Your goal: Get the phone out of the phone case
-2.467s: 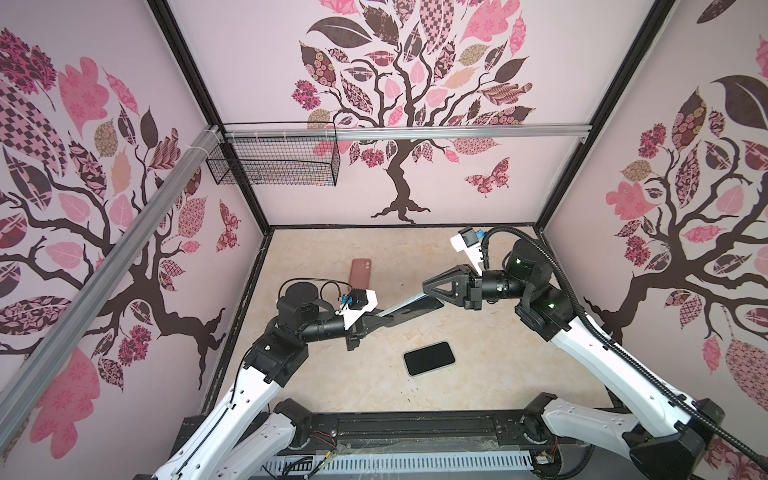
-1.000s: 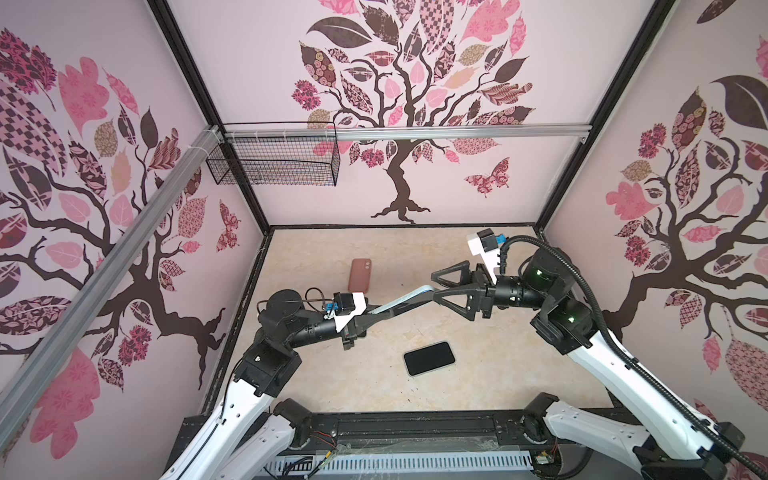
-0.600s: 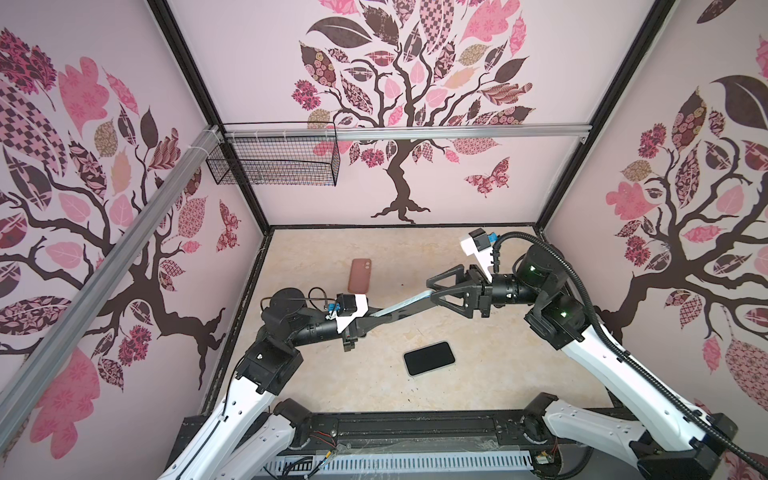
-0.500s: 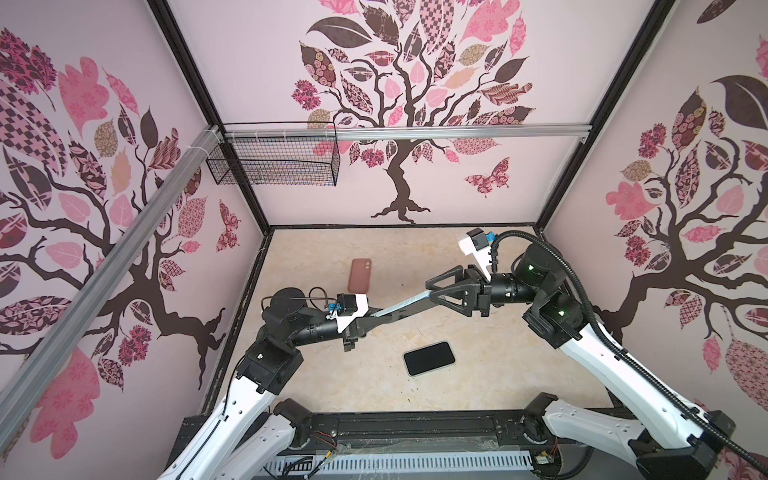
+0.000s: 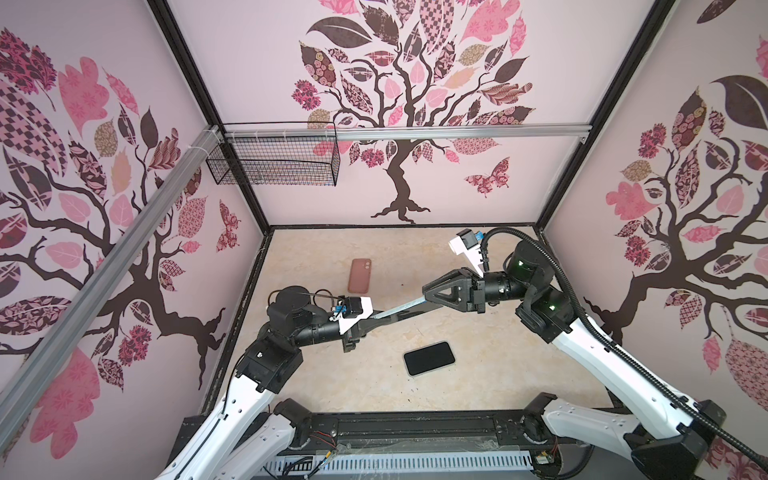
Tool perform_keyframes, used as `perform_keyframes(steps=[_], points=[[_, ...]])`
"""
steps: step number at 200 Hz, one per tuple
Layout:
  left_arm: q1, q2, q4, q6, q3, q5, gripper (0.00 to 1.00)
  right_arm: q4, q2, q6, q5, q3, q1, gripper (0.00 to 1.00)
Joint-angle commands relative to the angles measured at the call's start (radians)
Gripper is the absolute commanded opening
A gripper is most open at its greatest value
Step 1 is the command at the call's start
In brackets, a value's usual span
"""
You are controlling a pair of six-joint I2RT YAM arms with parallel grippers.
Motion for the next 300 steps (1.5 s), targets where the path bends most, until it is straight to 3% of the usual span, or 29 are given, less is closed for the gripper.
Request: perform_keyframes(steps=[1, 118, 140, 168, 185, 205, 225, 258, 300], points=[[-0.002, -0.008, 0.077, 0.043, 0.094, -0.023, 0.0, -0.062, 0.022, 0.021, -0.03, -0.011, 0.007, 0.26], [-0.004, -0.041, 0.123, 0.008, 0.079, 0.048, 0.0, -0.062, 0.055, 0.075, 0.035, -0.024, 0.006, 0.11], [-0.003, -0.054, 0.125, -0.001, 0.064, 0.061, 0.0, -0.122, 0.064, 0.047, 0.128, 0.015, 0.006, 0.1], [-0.003, -0.082, 0.152, -0.04, 0.024, 0.058, 0.0, -0.289, 0.058, -0.062, 0.389, 0.099, 0.002, 0.11], [-0.004, -0.106, 0.195, -0.088, -0.012, 0.041, 0.0, -0.329, 0.03, -0.108, 0.539, 0.115, 0.001, 0.2], [-0.002, -0.114, 0.244, -0.158, -0.04, 0.026, 0.0, -0.305, -0.032, -0.157, 0.655, 0.086, 0.001, 0.41], [-0.004, -0.115, 0.338, -0.269, -0.081, -0.013, 0.0, -0.221, -0.112, -0.207, 0.712, 0.015, 0.001, 0.72], [-0.004, -0.088, 0.546, -0.526, -0.126, -0.127, 0.0, -0.101, -0.208, -0.242, 0.734, -0.082, 0.001, 0.99], [-0.033, -0.047, 0.671, -0.807, -0.12, -0.311, 0.0, -0.034, -0.171, -0.26, 0.543, -0.099, 0.001, 1.0]])
